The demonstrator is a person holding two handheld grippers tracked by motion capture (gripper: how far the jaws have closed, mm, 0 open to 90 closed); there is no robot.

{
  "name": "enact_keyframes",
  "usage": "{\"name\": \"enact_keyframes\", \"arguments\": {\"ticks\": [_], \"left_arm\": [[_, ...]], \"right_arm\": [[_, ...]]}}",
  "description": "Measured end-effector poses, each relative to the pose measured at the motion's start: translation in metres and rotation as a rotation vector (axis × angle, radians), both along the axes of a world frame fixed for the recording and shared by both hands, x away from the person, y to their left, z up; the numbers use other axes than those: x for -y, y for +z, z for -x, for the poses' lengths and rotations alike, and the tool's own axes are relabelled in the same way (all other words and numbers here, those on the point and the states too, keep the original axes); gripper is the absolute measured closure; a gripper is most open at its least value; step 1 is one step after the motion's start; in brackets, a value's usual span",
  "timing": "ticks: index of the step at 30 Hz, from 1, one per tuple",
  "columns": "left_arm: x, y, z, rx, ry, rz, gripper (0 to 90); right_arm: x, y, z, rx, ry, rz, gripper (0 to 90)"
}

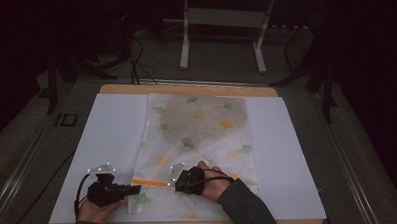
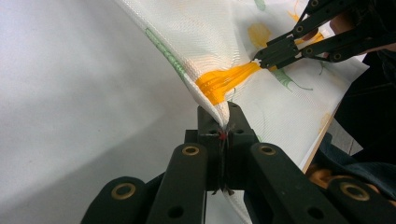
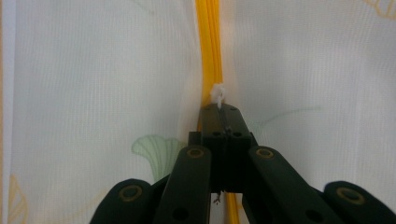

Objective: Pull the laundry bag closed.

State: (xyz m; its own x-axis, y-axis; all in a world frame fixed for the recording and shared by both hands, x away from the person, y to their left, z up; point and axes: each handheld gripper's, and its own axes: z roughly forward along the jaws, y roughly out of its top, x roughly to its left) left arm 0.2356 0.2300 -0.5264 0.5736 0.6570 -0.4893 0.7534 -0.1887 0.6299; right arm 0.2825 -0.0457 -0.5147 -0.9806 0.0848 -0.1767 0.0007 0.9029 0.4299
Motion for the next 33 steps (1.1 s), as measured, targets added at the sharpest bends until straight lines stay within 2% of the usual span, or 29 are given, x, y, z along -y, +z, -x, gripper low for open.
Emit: {"name": "enact_keyframes", "arguments": {"ticks": [16, 33], "left_arm": [[-0.001, 0.000, 0.000, 0.004, 0.000, 0.000, 88.3], [-0.002, 0.001, 0.001, 0.002, 0.007, 0.002, 88.3]], "right_arm": [[0.016, 0.001, 0.000, -0.006, -0.018, 0.007, 90.0], [0.034, 0.002, 0.001, -0.010, -0.039, 0.036, 90.0]]}}
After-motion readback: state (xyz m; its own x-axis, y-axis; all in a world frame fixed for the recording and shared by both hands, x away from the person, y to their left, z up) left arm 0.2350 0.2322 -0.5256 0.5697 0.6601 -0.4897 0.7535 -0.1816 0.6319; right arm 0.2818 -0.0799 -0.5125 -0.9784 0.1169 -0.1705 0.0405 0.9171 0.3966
